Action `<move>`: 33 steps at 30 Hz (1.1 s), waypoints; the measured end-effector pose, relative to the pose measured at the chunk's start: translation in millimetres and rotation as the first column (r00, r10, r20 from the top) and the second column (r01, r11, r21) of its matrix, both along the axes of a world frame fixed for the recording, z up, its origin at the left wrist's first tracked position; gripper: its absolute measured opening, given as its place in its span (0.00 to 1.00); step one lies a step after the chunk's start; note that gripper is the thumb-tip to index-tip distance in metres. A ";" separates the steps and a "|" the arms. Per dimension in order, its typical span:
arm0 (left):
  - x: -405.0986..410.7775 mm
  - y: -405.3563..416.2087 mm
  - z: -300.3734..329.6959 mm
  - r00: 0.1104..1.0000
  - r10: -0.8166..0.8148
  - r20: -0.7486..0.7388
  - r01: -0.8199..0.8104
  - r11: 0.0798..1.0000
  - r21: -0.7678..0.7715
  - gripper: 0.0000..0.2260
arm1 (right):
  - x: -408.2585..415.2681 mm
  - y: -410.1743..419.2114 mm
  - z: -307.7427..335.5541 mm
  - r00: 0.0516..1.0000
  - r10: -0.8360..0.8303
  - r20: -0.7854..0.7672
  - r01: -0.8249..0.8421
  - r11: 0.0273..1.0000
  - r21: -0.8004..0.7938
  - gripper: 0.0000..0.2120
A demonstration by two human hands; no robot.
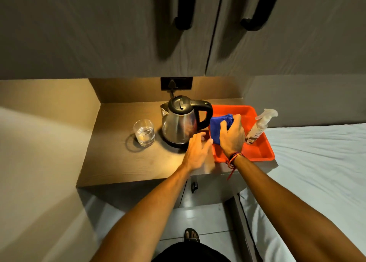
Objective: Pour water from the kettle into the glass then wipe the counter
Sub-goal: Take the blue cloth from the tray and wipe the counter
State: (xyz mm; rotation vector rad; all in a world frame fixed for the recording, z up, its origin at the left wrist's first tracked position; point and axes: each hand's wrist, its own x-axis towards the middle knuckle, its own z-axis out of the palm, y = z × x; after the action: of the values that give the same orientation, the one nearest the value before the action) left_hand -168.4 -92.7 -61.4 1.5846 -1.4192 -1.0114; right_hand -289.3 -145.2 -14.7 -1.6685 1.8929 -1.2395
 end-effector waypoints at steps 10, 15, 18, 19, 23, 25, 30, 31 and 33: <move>97.4 61.8 -23.6 0.801 0.490 -0.343 -0.476 0.870 0.129 0.05 | 107.9 70.0 -38.7 0.911 0.268 0.313 -0.349 0.907 0.237 0.03; 147.4 98.9 -32.1 0.805 0.509 0.306 -0.556 0.826 0.089 0.13 | 149.0 88.0 -64.3 0.909 0.391 0.141 -0.416 0.845 0.337 0.09; 157.8 103.2 -30.1 0.790 0.399 0.465 -0.493 0.865 0.094 0.16 | 160.6 93.0 -72.1 0.898 0.437 -0.057 -0.378 0.831 0.409 0.14; 159.4 101.6 -27.9 0.784 0.377 0.493 -0.476 0.875 0.087 0.16 | 161.8 94.3 -74.3 0.877 0.443 -0.189 -0.338 0.845 0.414 0.16; 173.7 87.1 -13.8 0.776 0.474 0.416 -0.522 0.853 0.003 0.14 | 168.7 104.9 -72.3 0.752 0.464 -0.468 -0.427 0.884 0.190 0.22; 184.1 76.1 -5.6 0.760 0.564 0.322 -0.582 0.812 -0.045 0.18 | 170.6 110.3 -76.8 0.625 0.604 -0.494 -0.602 0.776 0.188 0.24; 192.7 36.5 11.3 0.845 0.520 0.127 -0.529 0.847 0.048 0.44 | 158.8 118.1 -96.6 0.385 0.757 -0.529 -0.602 0.640 0.477 0.28; 191.1 29.7 12.0 0.861 0.497 0.104 -0.505 0.860 0.073 0.47 | 155.6 118.7 -98.2 0.389 0.749 -0.537 -0.591 0.650 0.477 0.29; 184.7 16.4 9.7 0.873 0.480 0.086 -0.486 0.869 0.094 0.49 | 145.5 114.4 -100.4 0.413 0.726 -0.550 -0.570 0.677 0.466 0.29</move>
State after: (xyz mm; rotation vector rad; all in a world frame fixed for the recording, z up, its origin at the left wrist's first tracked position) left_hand 16.2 -76.2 -51.7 1.9397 -0.9324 -0.7532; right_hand -143.8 -30.8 -115.2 -2.6176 1.2698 -0.0267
